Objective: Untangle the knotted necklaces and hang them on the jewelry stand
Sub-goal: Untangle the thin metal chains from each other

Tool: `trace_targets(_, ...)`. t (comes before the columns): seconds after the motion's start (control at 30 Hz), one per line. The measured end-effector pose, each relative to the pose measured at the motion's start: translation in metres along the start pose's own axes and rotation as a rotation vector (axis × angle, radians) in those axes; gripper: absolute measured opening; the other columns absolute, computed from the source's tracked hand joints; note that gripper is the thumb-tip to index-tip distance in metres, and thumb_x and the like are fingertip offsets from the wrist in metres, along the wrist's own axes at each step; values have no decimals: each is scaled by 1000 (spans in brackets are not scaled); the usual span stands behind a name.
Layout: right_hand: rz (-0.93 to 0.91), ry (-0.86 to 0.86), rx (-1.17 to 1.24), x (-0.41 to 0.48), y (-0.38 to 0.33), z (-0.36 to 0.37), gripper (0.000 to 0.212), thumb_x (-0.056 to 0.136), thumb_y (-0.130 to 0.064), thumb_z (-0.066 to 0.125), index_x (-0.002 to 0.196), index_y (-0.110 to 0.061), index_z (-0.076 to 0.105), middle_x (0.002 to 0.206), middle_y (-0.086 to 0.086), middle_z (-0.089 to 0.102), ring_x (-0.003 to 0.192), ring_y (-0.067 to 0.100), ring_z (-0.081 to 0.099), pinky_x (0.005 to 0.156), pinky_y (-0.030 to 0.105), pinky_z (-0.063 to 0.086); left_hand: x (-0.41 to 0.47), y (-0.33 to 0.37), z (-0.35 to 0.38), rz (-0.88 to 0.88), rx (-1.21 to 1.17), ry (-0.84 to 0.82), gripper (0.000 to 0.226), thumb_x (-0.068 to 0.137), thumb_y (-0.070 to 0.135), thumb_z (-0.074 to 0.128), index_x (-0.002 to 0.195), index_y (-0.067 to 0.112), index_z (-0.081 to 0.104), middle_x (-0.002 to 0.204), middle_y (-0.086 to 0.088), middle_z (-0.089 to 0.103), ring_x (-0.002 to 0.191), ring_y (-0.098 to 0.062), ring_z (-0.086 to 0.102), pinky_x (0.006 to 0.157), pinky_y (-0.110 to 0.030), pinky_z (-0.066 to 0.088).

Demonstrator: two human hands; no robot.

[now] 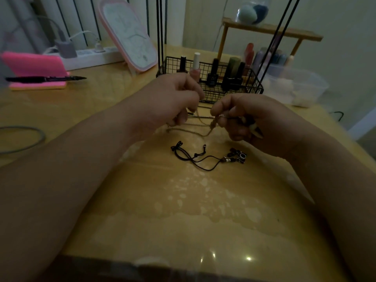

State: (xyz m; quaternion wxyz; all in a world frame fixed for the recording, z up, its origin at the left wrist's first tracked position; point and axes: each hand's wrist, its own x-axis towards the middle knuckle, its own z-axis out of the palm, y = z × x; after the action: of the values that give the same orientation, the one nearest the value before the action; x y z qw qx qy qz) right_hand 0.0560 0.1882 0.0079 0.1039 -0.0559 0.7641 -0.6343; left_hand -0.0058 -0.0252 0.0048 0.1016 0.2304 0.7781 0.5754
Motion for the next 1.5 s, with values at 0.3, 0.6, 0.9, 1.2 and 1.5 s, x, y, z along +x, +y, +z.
trace_targets(0.3,-71,-7,10,3,4,-5,21,78,-5,57,98,-12,61,83,9,66,60,16,43,56,28,37,-1,-2,4,89,199,-176,9,89,24,80,97,21,76,61,9,54,55,-5,46,53,-20,37)
trace_targets(0.6,-89,28,25,4,6,-6,20,79,-8,56,97,-13,61,81,7,66,56,12,44,56,28,39,-2,-4,5,89,200,-227,3,91,16,78,88,17,77,61,10,61,57,-1,53,54,-13,42)
trace_targets(0.9,-21,26,-194,1,7,-6,15,96,-19,62,103,-15,75,72,1,49,60,14,40,53,27,33,-4,1,1,7,196,-194,12,96,20,65,84,20,70,68,6,63,63,-11,51,57,-25,39)
trace_targets(1.2,-77,60,-4,0,2,-3,18,96,-24,62,80,-19,67,72,-8,60,61,9,44,60,25,40,-8,7,1,-11,42,-258,12,98,8,61,87,12,62,82,-4,76,58,-14,56,48,-17,42)
trace_targets(1.5,-52,26,191,2,2,-1,21,106,-27,50,87,-18,53,71,-1,54,54,10,36,55,24,36,-6,4,1,-10,-27,-267,12,95,1,66,103,10,66,81,-5,72,60,-14,57,47,-17,43)
